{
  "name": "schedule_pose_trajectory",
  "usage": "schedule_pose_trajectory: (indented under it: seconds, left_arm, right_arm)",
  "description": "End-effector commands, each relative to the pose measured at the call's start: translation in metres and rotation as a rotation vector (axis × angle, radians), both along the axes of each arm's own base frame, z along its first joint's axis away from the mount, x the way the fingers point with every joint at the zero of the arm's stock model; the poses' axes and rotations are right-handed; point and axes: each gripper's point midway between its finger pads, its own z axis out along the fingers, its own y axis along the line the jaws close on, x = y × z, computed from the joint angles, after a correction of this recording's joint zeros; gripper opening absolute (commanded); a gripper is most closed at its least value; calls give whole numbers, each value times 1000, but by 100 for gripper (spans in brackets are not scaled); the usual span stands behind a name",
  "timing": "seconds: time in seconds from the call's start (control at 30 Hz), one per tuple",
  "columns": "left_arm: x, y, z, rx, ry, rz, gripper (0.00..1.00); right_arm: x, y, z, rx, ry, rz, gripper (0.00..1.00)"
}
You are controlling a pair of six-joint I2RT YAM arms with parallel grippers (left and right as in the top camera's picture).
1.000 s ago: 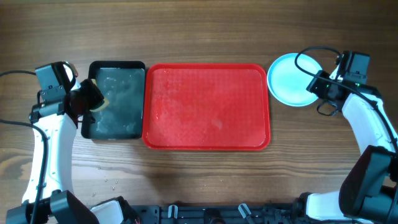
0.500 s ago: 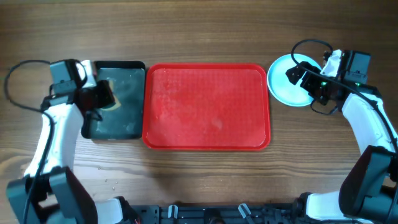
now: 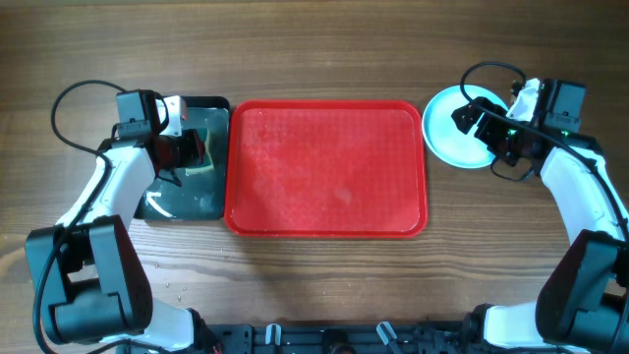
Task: Clean dirty plates on tray and stack at the side
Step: 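Release the plate and pull the right gripper back from the stack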
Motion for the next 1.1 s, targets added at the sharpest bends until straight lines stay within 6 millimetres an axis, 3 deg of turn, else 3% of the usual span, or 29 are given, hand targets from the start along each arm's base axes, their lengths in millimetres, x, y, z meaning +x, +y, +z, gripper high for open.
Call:
schedule_pose_trajectory:
  seconds: [0.0,0.1,0.2,0.23,0.3,1.07]
  left_arm:
    - [1,3,-2,22,-2,-3,38]
    - [8,3,9,21,-35,4,39]
    - [25,4,57,16,-162,28,40]
    - [31,5,80,27,-236,28,60]
    - [34,6,100,36,-299,28,100]
    - [33,6,99,35,-294,27,100]
  right_arm:
    - [9,0,4,16,-17,3,100]
    - [9,0,4,16,-17,3,100]
    - [9,0,4,16,-17,3,99]
    - [9,0,4,16,-18,3,100]
    - [9,0,4,16,-17,3,100]
    - [9,0,4,16,-18,3,100]
